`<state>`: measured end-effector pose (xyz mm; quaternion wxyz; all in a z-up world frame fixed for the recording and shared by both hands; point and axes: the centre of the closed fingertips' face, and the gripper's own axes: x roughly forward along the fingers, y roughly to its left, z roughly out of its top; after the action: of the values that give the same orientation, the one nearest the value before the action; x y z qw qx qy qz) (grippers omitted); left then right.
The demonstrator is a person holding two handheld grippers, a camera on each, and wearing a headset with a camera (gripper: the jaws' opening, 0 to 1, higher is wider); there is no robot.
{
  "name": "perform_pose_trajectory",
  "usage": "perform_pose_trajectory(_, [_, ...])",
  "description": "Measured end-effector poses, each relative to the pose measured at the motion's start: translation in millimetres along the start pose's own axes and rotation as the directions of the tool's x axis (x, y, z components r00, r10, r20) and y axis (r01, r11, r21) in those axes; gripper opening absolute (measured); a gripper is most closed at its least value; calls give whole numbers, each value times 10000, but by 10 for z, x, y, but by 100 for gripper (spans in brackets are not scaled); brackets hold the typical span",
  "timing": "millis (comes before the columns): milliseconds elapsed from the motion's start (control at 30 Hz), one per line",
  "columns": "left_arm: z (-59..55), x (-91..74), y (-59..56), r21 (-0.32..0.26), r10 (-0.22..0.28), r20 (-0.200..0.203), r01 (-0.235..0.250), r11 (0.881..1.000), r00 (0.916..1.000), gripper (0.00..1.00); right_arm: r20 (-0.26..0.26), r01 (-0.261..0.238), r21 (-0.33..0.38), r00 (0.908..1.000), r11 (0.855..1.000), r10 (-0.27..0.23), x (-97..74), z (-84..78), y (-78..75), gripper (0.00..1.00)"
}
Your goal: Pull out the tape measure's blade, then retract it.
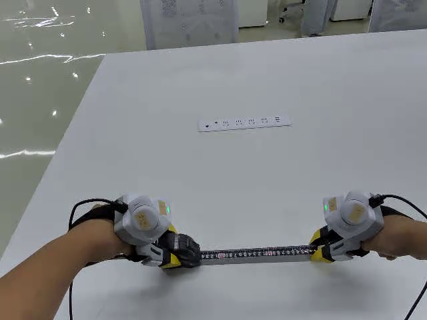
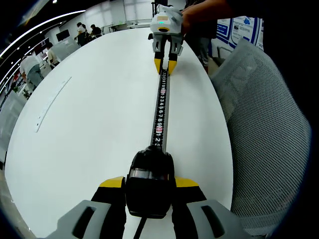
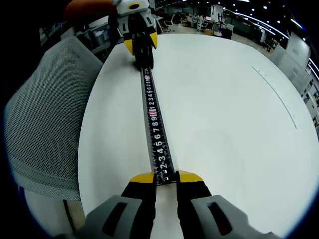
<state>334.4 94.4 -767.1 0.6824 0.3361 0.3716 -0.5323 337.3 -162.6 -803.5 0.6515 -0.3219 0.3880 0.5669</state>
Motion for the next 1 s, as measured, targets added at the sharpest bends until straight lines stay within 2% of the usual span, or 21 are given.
perform_pose_trajectory(333, [10, 15, 1, 144, -96, -50, 96, 9998, 9999, 32, -360, -135, -268, 9993, 9996, 125, 5, -1, 5, 12])
perform_pose_trajectory(733, [9, 13, -2, 247, -69, 34, 68, 9997, 10000, 32, -395, -217, -452, 9990, 9987, 199, 2, -2, 16, 12])
perform_pose_trajectory(767, [13, 8, -4, 286, -95, -3, 95, 9995, 10000, 32, -626, -310, -782, 9977, 9965, 261, 3, -8, 21, 12])
perform_pose_trajectory(867, [-9, 9, 13, 121, -2, -182, 4, 9999, 9998, 34, -630, -340, -789, 9976, 9963, 291, 2, -9, 22, 13])
perform_pose_trajectory(1000, [-24, -9, 18, 47, 33, -205, -32, 10000, 9998, 38, -667, -261, -852, 9976, 9960, 204, -18, -7, 27, 16])
